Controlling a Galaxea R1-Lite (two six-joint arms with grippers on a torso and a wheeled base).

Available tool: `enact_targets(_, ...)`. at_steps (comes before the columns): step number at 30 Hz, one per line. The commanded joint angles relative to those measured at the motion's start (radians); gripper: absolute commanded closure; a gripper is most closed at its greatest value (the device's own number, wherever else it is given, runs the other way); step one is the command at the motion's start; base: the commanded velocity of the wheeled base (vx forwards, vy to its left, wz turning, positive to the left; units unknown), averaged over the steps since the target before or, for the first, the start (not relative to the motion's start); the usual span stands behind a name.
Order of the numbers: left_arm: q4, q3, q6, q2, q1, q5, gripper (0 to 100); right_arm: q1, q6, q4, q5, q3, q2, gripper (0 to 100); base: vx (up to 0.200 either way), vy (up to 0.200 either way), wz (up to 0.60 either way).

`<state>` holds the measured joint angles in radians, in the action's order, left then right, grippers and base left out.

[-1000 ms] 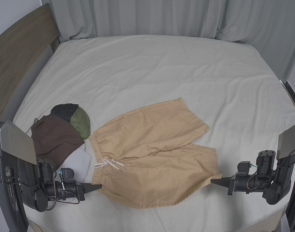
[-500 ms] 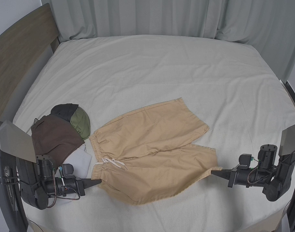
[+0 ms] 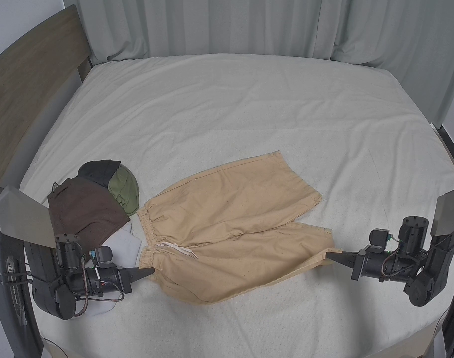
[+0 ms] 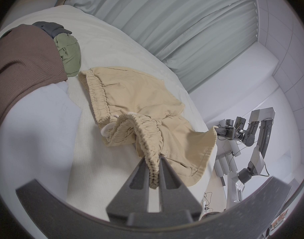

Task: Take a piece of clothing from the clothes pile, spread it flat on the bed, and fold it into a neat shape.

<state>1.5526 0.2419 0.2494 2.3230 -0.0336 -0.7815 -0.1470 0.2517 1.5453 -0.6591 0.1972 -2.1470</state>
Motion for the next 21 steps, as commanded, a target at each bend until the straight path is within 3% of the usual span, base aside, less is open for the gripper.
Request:
enact_targets(1,0.001,0.007,0.002,-0.002,0.0,0.001,100,0.003,0.006,0.001,0.0,0.011,0.003,100,0.0,0.0,0.0)
enact_targets(21,0.001,0.03,0.065,-0.042,0.001,0.004,100,0.004,0.008,0.001,0.032,0.053,0.012,100,0.0,0.0,0.0)
